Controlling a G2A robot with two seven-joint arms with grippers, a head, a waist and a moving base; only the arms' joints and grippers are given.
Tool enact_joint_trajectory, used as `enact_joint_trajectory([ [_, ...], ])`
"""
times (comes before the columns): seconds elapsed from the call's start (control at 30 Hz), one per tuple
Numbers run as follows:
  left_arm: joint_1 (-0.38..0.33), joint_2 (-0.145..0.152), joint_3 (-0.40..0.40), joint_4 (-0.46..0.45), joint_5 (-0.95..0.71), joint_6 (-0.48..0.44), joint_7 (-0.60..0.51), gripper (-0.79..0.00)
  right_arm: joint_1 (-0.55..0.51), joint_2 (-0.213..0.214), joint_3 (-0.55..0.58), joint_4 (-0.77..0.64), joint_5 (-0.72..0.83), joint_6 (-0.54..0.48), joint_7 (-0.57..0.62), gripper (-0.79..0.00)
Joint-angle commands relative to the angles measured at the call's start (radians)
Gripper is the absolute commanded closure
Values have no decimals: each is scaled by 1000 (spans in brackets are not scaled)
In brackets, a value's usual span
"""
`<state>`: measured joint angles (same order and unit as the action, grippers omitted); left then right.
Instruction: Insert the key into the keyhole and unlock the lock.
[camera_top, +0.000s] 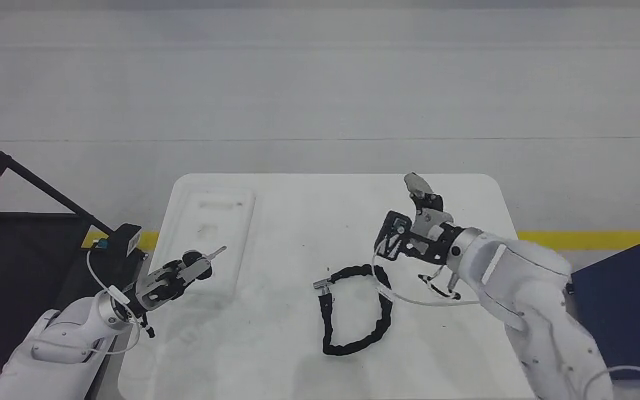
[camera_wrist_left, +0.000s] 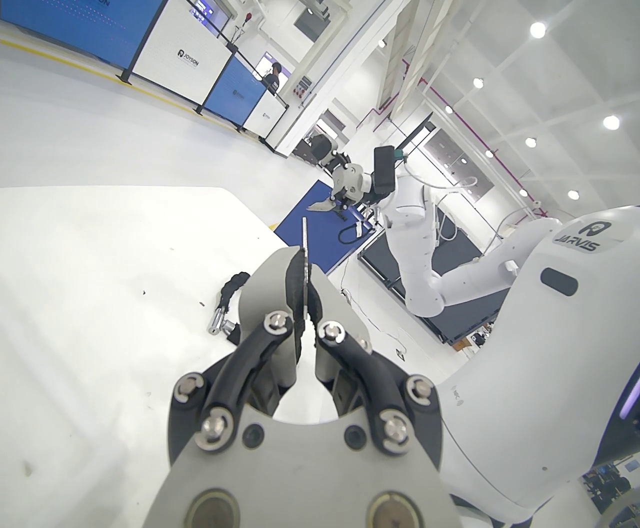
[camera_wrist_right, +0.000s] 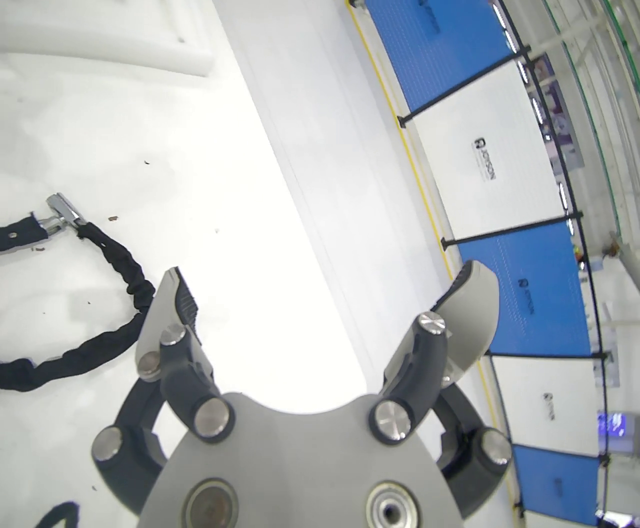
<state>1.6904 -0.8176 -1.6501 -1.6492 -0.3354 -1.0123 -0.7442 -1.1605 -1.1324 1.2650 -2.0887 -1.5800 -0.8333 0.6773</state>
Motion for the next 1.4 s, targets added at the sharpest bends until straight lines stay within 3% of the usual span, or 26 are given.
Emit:
enact_joint_trajectory([
  [0.0, 0, 0, 0, 0, 0, 0, 0, 0, 77, -6, -68, 39, 17, -62, 66, -785],
  [0.17, 0, 0, 0, 0, 0, 0, 0, 0, 193, -25, -248, 107, -32, -138, 171, -785],
  [0.37, 0, 0, 0, 0, 0, 0, 0, 0, 268, -28, -417, 227, -75, -165, 144, -785],
  [0.57, 0, 0, 0, 0, 0, 0, 0, 0, 395, -15, -553, 384, 16, -177, 133, -785],
  [0.67, 0, 0, 0, 0, 0, 0, 0, 0, 484, -9, -630, 453, 165, -157, 153, -785],
  [0.77, 0, 0, 0, 0, 0, 0, 0, 0, 584, -4, -720, 517, 415, -87, 223, -785],
  [0.9, 0, 0, 0, 0, 0, 0, 0, 0, 738, 2, -845, 551, 855, 142, 451, -785],
  [1.0, 0, 0, 0, 0, 0, 0, 0, 0, 824, 1, -863, 568, 1103, 285, 595, -785],
  [1.2, 0, 0, 0, 0, 0, 0, 0, 0, 850, -2, -848, 624, 1210, 355, 646, -785],
  [1.3, 0, 0, 0, 0, 0, 0, 0, 0, 835, -1, -840, 629, 1195, 359, 615, -785],
  [1.37, 0, 0, 0, 0, 0, 0, 0, 0, 829, 3, -841, 620, 1102, 351, 581, -785],
])
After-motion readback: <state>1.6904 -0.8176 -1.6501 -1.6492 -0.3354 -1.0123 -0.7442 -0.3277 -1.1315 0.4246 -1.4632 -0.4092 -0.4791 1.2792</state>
